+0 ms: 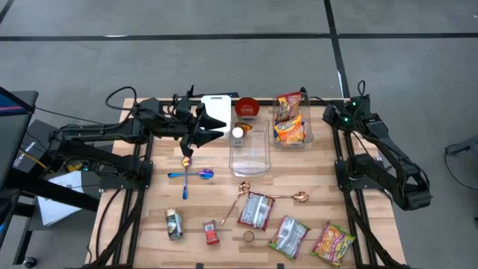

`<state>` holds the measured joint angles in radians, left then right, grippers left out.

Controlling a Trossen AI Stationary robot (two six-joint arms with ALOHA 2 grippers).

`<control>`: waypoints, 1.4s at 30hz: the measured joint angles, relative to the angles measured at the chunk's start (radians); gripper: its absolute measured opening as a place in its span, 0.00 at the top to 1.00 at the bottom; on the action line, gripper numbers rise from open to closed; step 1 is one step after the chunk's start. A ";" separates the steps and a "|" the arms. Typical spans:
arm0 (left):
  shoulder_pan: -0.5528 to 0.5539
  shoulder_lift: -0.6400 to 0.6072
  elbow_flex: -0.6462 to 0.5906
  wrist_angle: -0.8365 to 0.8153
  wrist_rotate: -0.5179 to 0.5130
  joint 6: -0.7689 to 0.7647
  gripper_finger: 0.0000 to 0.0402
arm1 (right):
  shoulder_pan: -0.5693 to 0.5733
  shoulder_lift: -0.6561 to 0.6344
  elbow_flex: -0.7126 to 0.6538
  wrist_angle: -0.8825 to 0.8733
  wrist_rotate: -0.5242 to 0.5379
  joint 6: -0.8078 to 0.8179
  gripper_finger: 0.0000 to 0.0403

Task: Pick & Place Food Item
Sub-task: Adjust the right transparent bin

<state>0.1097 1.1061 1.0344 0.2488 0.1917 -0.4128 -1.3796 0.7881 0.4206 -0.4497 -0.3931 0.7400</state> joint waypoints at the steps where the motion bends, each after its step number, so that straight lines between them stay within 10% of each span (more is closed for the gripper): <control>1: 0.000 0.000 0.000 0.001 0.000 -0.009 0.55 | 0.000 -0.001 0.001 0.002 0.007 -0.011 1.00; 42: -0.001 0.000 0.000 0.005 0.025 -0.041 0.55 | 0.391 0.424 0.110 0.155 0.313 0.005 1.00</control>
<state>0.1089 1.1061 1.0344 0.2539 0.2169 -0.4534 -0.9888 1.2118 0.5304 -0.2946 -0.0803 0.7453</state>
